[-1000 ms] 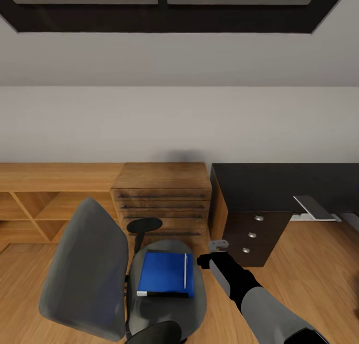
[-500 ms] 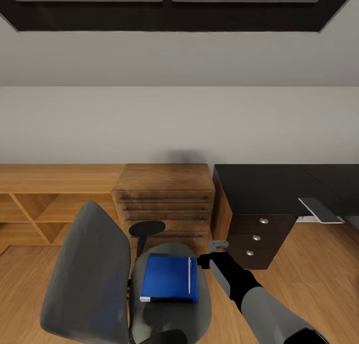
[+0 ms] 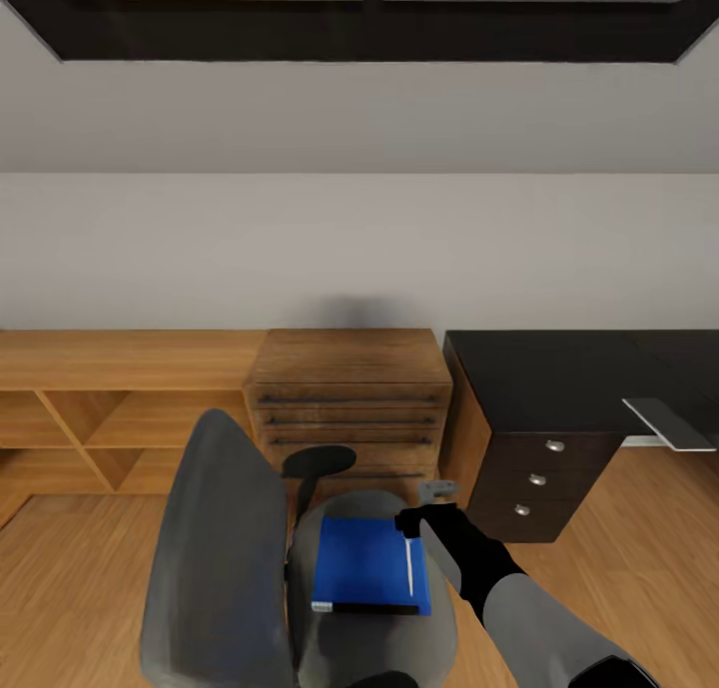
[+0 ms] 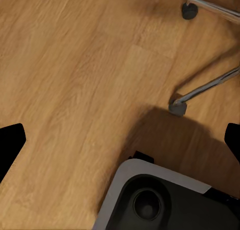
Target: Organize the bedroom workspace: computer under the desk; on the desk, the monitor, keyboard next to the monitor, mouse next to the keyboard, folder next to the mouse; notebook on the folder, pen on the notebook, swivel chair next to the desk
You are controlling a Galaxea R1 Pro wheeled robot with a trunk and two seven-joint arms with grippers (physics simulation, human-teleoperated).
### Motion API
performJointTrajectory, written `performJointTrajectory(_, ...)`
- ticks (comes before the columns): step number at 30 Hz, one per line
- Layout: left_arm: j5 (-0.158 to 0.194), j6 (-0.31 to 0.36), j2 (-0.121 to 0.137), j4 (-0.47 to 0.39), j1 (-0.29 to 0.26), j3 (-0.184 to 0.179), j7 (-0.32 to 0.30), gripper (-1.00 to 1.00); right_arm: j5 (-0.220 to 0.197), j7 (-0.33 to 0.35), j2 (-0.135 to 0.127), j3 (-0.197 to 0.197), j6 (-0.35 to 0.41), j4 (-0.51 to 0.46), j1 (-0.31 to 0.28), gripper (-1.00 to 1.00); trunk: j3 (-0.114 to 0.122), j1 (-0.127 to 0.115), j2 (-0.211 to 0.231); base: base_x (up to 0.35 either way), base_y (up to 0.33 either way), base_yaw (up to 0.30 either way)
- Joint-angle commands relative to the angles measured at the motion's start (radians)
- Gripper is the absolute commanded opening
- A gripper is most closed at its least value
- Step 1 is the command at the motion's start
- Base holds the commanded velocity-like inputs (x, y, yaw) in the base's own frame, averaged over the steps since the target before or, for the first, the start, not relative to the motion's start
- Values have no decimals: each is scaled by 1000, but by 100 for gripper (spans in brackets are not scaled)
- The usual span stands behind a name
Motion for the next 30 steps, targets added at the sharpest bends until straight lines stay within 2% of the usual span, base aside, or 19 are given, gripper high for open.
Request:
performJointTrajectory(1,11,-2,0,1,-1,-6,-7,100,-11,-9,-1,7,4,-1,-1,100,-1,0,-1,2,95,0)
performJointTrajectory(19,11,-3,0,1,-1,-5,-7,100,-10,-9,-2,6,4,-2,-1,100,-1,0,-1,0,13,0)
performJointTrajectory(25,12,-3,0,1,-1,-4,-6,100,-8,-15,5,10,9,-1,-2,100,-1,0,-1,0,0,0)
performJointTrajectory(30,12,-4,1,1,-1,-3,-6,100,-8,-50,16,9,22,-2,-9,100,-1,0,-1,0,0,0)
